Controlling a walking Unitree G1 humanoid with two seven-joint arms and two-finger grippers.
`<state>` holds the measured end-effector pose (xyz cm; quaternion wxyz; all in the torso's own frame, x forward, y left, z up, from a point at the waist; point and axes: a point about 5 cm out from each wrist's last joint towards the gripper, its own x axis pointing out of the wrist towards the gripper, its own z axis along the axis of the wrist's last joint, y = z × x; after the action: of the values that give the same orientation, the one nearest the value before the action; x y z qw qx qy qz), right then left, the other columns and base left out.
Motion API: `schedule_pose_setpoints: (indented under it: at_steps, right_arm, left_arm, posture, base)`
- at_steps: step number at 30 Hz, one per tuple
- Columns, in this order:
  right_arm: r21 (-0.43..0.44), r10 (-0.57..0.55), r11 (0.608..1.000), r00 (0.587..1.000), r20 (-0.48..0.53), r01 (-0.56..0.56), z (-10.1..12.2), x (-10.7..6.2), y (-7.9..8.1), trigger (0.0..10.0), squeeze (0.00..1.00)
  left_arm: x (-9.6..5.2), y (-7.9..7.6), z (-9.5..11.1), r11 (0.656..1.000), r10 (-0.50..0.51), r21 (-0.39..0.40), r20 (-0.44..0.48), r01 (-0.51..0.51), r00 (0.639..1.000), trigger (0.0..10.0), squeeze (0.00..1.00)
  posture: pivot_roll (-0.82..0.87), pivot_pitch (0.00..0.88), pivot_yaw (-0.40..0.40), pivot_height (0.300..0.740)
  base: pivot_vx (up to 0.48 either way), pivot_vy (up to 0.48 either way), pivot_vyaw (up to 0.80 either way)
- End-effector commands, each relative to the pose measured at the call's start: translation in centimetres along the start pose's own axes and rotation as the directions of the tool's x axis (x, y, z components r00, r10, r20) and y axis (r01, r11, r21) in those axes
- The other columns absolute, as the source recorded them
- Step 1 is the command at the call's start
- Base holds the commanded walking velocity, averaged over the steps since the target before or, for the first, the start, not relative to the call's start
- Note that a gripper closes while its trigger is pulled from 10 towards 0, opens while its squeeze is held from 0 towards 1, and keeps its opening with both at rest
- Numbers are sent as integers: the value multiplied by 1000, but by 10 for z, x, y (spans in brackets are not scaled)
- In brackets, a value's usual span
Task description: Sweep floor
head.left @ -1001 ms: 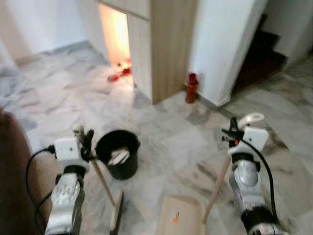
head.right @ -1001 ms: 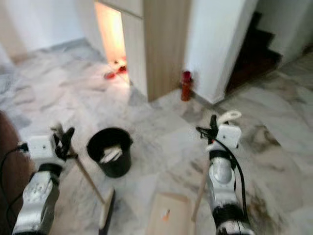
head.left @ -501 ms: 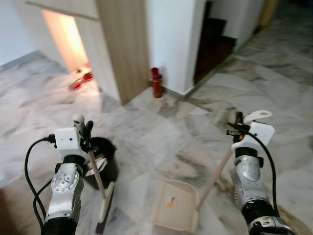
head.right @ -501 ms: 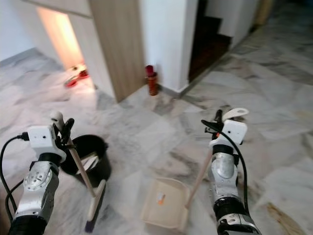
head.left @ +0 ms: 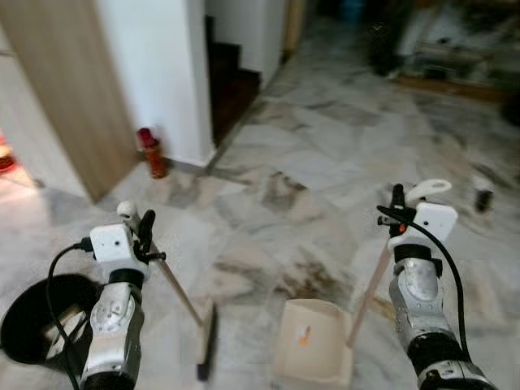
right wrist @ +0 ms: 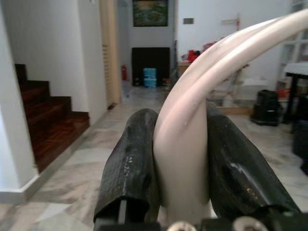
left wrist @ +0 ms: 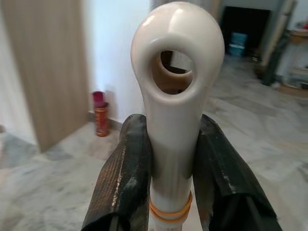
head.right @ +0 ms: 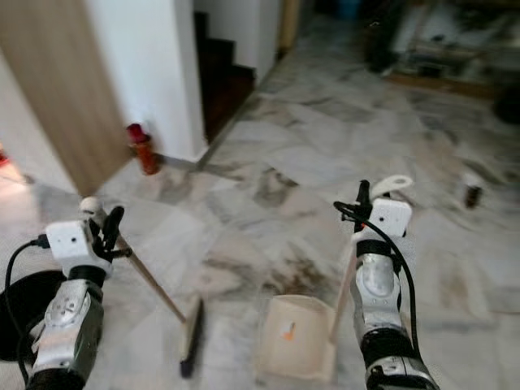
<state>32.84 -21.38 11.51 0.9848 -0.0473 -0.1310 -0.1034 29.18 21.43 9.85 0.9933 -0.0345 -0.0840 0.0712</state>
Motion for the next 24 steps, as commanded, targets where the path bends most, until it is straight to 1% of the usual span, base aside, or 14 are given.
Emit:
schedule_pose_setpoints:
  at_steps: [1,4,6,9,10,12,17,21,24]
  right_arm:
    - [8,-30,1000,999,37,30,7,1,-8,10000,0]
    - [2,-11,1000,999,32,10,6,-1,-9,10000,0]
    - [-7,17,1000,1000,26,-17,6,-1,-6,10000,0]
    - [-5,21,1000,1000,23,-21,6,-3,-5,10000,0]
    - [-5,21,1000,1000,23,-21,6,-3,-5,10000,0]
    - [1,32,999,999,37,-32,8,-7,-3,10000,0]
    - [-6,53,999,998,34,-53,6,-15,1,10000,0]
    - [-1,59,998,998,36,-59,9,-16,2,10000,0]
    - [2,42,999,998,42,-42,10,-16,1,10000,0]
  left_arm:
    - [3,-6,5,1000,-20,1,35,20,999,10000,0]
    - [3,-9,5,1000,-11,-10,43,11,999,10000,0]
    - [-1,-8,5,1000,11,-20,50,-10,999,10000,0]
    - [-11,-3,1,1000,26,-14,33,-25,999,10000,0]
    - [-11,-3,1,1000,26,-14,33,-25,999,10000,0]
    - [-17,-1,-1,1000,24,-2,23,-24,999,10000,0]
    - [-18,3,2,999,39,6,26,-39,999,10000,0]
    - [-19,2,4,999,33,9,19,-33,999,10000,0]
    - [-17,0,6,1000,22,13,24,-23,999,10000,0]
  posture:
    - [-71,0,15,740]
    - [-46,0,-6,740]
    - [-25,0,-22,740]
    - [-28,0,-19,740]
    - [-28,0,-19,740]
    - [-26,0,-20,740]
    - [-23,0,-17,740]
    - [-35,0,-6,740]
    - [-36,0,-8,740]
  base:
    - [0,0,-800]
    - [0,0,-800]
    - [0,0,-800]
    - [0,0,-800]
    - [0,0,-800]
    - [0,0,-800]
    - [0,0,0]
    - [272,0,0]
    - [344,0,0]
